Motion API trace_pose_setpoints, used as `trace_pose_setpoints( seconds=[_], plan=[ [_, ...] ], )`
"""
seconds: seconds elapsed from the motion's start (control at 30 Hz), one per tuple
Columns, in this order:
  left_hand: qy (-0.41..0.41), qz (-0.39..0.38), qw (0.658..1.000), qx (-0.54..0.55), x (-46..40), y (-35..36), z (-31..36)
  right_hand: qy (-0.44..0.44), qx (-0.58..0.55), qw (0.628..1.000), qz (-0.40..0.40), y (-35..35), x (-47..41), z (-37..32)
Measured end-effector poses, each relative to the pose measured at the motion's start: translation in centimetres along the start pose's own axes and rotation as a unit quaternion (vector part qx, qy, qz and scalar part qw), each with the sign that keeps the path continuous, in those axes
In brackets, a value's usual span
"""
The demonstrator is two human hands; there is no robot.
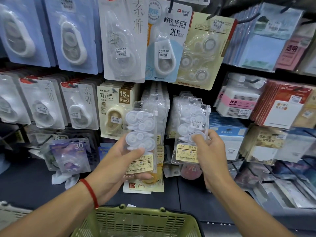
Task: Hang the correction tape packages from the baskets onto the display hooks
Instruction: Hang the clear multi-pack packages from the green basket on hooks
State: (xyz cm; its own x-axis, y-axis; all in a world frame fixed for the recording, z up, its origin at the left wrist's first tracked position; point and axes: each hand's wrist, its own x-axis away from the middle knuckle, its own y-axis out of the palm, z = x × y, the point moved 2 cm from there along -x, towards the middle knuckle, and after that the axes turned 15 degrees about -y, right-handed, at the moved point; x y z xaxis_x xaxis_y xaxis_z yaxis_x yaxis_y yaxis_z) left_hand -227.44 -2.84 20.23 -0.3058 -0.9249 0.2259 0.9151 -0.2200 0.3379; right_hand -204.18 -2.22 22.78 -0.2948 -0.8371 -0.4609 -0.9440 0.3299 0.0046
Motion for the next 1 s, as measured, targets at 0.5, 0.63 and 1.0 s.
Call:
trace_pose_setpoints(
  seconds=[0.5, 0.63, 1.0],
  plan=[
    [-0.024, 0.010, 0.999, 0.028, 0.6, 0.5, 0.1, -0.199, 0.247, 0.947, -0.054, -0.4, 0.5, -1.0],
    [-0.022, -0.045, 0.998, -0.033, 0.9, 1.6, -0.1, -0.139, 0.147, 0.956, -0.210, 1.5, 1.9, -0.3],
    [-0.028, -0.127, 0.991, 0.013, 0.8, 3.5, -1.0, -0.016, -0.043, 0.999, -0.007, 1.0, 1.4, -0.5]
  ],
)
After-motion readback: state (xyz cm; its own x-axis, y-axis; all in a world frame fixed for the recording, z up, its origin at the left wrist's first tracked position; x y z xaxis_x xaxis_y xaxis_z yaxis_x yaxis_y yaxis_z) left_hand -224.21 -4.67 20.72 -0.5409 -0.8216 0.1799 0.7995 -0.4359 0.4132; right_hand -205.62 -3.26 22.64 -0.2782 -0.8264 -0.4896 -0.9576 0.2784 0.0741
